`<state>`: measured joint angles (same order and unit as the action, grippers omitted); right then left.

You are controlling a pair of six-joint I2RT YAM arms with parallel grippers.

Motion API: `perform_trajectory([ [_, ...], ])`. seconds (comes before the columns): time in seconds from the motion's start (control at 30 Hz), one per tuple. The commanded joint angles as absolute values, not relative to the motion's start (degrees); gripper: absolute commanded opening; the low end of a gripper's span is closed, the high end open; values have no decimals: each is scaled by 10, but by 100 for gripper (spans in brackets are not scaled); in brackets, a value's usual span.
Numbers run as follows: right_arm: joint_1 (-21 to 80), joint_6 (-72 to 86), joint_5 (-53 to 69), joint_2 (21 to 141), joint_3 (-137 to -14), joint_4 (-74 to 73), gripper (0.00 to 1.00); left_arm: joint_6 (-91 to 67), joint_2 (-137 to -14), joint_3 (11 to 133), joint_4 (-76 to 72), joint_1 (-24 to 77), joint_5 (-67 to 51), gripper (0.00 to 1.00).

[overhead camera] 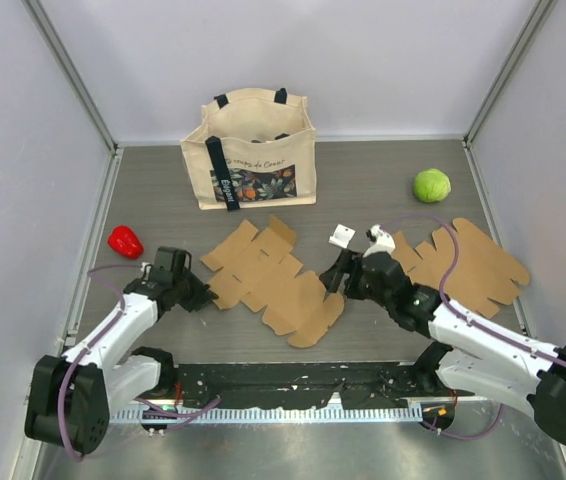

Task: Fold the paper box

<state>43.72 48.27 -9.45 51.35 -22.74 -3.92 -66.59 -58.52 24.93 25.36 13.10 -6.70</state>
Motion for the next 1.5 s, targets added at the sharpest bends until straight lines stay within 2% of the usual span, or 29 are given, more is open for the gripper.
perform_trajectory([
  [0.0,428,305,-121,564,-402,-150,80,-564,-550,298,297,129,-86,9],
  [0.17,421,172,-78,679,-575,-196,80,-455,-511,344,319,130,-133,11],
  [0.27,403,104,22,754,-667,-195,79,-438,-517,352,295,129,-199,10],
  [0.4,359,5,257,854,-781,-229,79,-389,-552,401,294,130,-273,9],
  [0.57,318,-110,391,983,-947,-328,79,-288,-627,511,370,130,-371,14],
  [0.67,278,-170,512,1056,-1014,-414,78,-222,-664,555,417,130,-367,13],
  [0.83,250,-237,575,1116,-1050,-483,76,-207,-695,575,401,130,-388,13],
  [1.1,236,-305,581,1194,-1080,-504,72,-189,-715,590,402,135,-417,11],
  [1.47,234,-366,641,1233,-1081,-519,68,-188,-705,602,389,145,-425,9],
])
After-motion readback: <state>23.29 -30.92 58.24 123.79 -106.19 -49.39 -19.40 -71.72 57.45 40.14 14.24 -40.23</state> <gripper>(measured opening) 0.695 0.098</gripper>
